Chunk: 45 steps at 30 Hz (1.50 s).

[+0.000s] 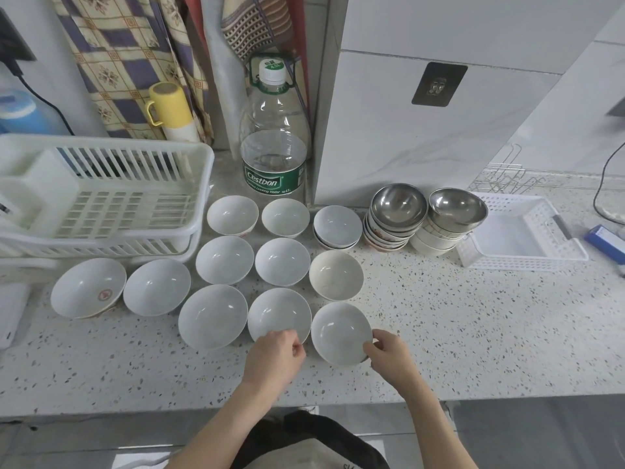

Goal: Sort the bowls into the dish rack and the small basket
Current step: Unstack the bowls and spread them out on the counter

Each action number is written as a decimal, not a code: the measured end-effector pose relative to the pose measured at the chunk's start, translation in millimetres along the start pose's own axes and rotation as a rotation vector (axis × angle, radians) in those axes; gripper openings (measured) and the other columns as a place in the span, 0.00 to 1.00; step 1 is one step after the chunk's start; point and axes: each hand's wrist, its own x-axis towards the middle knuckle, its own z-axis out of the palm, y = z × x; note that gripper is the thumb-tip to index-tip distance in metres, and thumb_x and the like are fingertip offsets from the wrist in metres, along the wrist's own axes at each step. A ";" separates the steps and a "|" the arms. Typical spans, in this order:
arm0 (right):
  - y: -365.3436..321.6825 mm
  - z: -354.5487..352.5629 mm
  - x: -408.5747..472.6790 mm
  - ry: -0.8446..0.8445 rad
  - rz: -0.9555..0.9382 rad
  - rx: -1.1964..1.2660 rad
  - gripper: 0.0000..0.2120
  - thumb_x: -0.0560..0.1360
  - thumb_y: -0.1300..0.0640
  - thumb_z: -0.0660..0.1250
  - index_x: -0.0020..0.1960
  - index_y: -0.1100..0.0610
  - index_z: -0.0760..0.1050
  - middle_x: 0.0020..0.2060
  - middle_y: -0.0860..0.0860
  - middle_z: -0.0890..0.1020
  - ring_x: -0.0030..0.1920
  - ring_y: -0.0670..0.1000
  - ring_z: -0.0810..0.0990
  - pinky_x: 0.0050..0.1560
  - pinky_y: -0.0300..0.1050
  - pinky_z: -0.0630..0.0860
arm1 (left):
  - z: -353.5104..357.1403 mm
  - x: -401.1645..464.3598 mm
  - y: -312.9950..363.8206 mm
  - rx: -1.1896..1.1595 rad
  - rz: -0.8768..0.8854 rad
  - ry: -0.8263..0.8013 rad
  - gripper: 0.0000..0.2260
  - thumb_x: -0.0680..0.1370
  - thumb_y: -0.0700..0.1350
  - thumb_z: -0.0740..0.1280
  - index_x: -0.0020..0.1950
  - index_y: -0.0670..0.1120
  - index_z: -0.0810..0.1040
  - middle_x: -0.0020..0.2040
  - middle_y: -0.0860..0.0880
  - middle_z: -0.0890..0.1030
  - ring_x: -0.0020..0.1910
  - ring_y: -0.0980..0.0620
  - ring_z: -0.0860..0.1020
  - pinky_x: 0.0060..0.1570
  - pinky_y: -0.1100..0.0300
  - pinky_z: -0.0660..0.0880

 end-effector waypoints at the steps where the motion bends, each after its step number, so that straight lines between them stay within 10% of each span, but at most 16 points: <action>1: 0.1 0.1 -0.3 -0.006 0.005 0.000 0.12 0.74 0.64 0.59 0.48 0.54 0.80 0.28 0.53 0.81 0.29 0.52 0.64 0.33 0.47 0.62 | -1.0 -0.7 0.8 -0.010 -0.004 0.005 0.09 0.79 0.51 0.64 0.50 0.47 0.80 0.37 0.54 0.82 0.30 0.56 0.72 0.25 0.69 0.59; 6: -1.4 0.9 -2.7 -0.003 0.060 0.013 0.11 0.75 0.60 0.59 0.50 0.51 0.79 0.32 0.53 0.84 0.30 0.52 0.66 0.34 0.47 0.65 | -6.0 0.0 4.1 -0.057 -0.009 0.012 0.13 0.79 0.54 0.62 0.60 0.49 0.77 0.26 0.56 0.68 0.25 0.57 0.68 0.25 0.65 0.61; 16: -13.3 -30.4 12.6 0.298 0.058 0.051 0.09 0.79 0.47 0.62 0.50 0.50 0.77 0.32 0.47 0.84 0.31 0.48 0.77 0.31 0.41 0.72 | -20.5 28.9 16.1 -0.393 -0.121 -0.023 0.04 0.78 0.50 0.65 0.45 0.54 0.79 0.26 0.54 0.79 0.30 0.59 0.79 0.29 0.70 0.67; 21: -50.8 -75.3 46.4 0.425 0.000 0.091 0.11 0.79 0.49 0.61 0.52 0.54 0.78 0.32 0.47 0.84 0.21 0.43 0.69 0.26 0.39 0.67 | -26.1 82.6 44.6 -0.483 -0.182 0.066 0.09 0.79 0.49 0.64 0.56 0.48 0.80 0.38 0.52 0.84 0.40 0.57 0.81 0.43 0.58 0.74; 28: -97.5 -126.4 90.3 0.511 -0.128 0.061 0.22 0.77 0.45 0.61 0.67 0.54 0.72 0.29 0.49 0.82 0.31 0.44 0.77 0.34 0.42 0.73 | -30.5 175.9 80.5 -0.349 -0.290 0.118 0.18 0.80 0.51 0.64 0.66 0.42 0.72 0.56 0.42 0.82 0.57 0.40 0.79 0.51 0.52 0.72; 39: -123.1 -138.0 130.8 0.499 -0.137 -0.265 0.13 0.79 0.50 0.61 0.54 0.60 0.73 0.39 0.55 0.81 0.38 0.56 0.78 0.36 0.46 0.71 | -22.5 213.1 91.6 -0.191 -0.344 0.130 0.11 0.78 0.44 0.66 0.58 0.41 0.74 0.50 0.42 0.81 0.50 0.39 0.79 0.49 0.50 0.76; 45: -116.6 -134.3 133.6 0.506 -0.167 -0.241 0.16 0.79 0.58 0.60 0.66 0.61 0.70 0.39 0.58 0.83 0.40 0.60 0.81 0.38 0.48 0.73 | -20.9 218.5 94.5 -0.125 -0.385 0.127 0.10 0.76 0.42 0.63 0.57 0.44 0.74 0.50 0.42 0.81 0.49 0.39 0.79 0.46 0.51 0.75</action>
